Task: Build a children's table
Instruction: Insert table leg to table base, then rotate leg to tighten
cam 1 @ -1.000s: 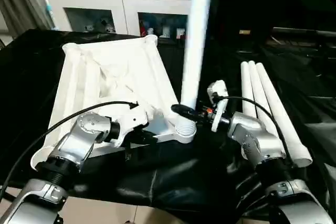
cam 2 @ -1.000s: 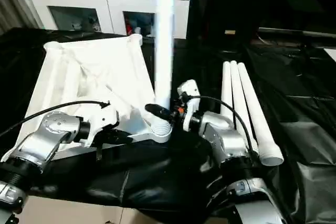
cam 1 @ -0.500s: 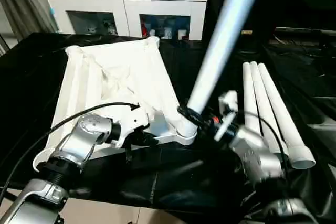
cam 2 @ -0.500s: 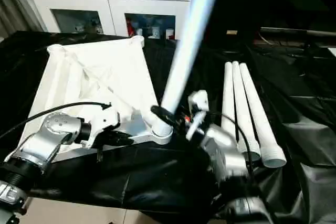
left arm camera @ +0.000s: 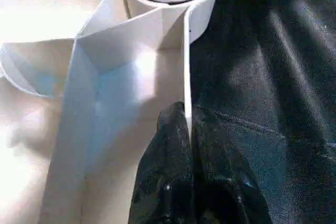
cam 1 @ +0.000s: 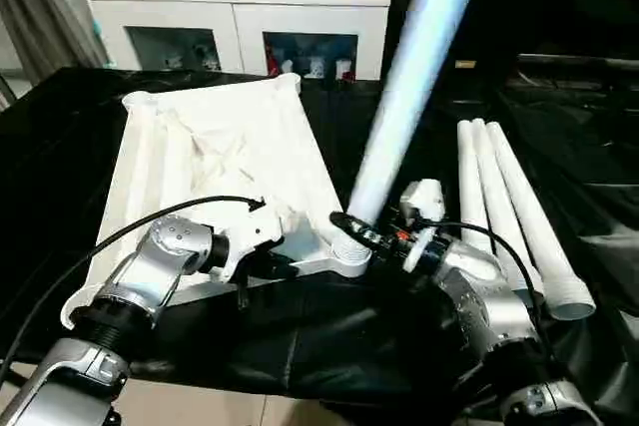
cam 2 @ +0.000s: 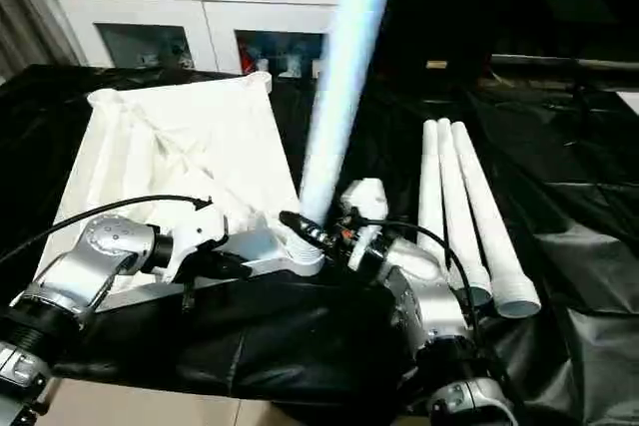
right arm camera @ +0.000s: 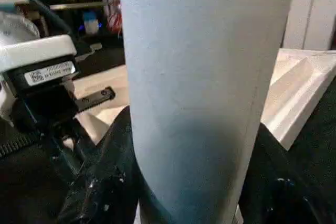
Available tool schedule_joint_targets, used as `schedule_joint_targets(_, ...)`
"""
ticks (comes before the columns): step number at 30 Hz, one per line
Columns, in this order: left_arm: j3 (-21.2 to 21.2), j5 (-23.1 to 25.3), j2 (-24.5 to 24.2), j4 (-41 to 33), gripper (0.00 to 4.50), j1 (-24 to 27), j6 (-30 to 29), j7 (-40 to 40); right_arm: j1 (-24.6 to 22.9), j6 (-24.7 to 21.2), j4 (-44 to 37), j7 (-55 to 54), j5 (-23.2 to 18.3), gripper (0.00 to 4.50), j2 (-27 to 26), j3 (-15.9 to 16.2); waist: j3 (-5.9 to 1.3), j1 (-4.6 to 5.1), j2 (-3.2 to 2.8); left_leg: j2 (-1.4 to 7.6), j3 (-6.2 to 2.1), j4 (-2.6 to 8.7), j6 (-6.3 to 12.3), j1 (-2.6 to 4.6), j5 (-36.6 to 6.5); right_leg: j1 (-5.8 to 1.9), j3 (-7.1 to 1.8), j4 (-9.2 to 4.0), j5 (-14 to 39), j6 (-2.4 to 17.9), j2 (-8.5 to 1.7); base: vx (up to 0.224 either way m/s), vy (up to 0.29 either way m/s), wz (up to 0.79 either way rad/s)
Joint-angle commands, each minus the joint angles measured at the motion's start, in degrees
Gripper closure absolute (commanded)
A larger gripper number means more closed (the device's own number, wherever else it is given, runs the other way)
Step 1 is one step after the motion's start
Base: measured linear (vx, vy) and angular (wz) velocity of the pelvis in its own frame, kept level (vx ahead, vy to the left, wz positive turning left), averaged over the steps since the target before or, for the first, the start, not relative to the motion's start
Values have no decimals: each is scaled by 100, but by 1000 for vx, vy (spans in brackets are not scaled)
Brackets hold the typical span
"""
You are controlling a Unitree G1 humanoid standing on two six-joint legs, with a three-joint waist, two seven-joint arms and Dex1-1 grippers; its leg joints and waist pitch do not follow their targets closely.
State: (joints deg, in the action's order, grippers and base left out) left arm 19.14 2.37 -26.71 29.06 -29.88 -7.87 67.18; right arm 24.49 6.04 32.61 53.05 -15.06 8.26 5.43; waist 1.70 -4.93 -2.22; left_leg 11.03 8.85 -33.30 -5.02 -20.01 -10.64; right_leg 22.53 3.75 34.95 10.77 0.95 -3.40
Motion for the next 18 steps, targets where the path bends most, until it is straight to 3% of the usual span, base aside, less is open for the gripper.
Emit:
schedule_joint_targets(1, 256, 256, -69, 149, 450, 30, -38, -27, -97, -352, 360, 44, 326, 264, 62, 280, -181, 21, 8, 184, -49, 476, 133, 26, -1994, -166, -288, -627, 2971, 707, -481, 0, 0, 0)
schedule_joint_targets(2, 268, 271, -77, 145, 450, 32, -42, -32, -46, -431, 390, 60, 360, 264, 76, 310, -185, 22, 40, 186, -49, 479, 125, 26, -1999, -162, -292, -635, 3008, 666, -480, 0, 0, 0)
schedule_joint_targets(6, 273, 279, -69, 141, 450, 47, -67, -55, 107, -671, 529, 78, 525, 264, 159, 439, -187, 31, 64, 191, -58, 491, 103, 22, -2019, -156, -285, -617, 2981, 662, -474, 0, 0, 0)
schedule_joint_targets(12, 216, 220, -29, 129, 450, 91, -167, -65, 183, -885, 685, 212, 579, 264, 249, 505, -167, 49, 94, 184, -70, 494, 64, 44, -2253, -112, -281, -686, 3432, 505, -491, 0, 0, 0)
schedule_joint_targets(13, 236, 228, -37, 113, 450, 102, -174, -47, 168, -853, 718, 206, 617, 264, 266, 520, -163, 60, 125, 188, -72, 497, 62, 53, -2313, -98, -277, -699, 3491, 482, -484, 0, 0, 0)
schedule_joint_targets(18, 279, 233, -60, 89, 450, 134, -242, 6, 150, -801, 828, 133, 692, 264, 297, 533, -177, 67, 114, 204, -85, 526, 28, 54, -2395, -102, -282, -683, 3284, 524, -479, 0, 0, 0)
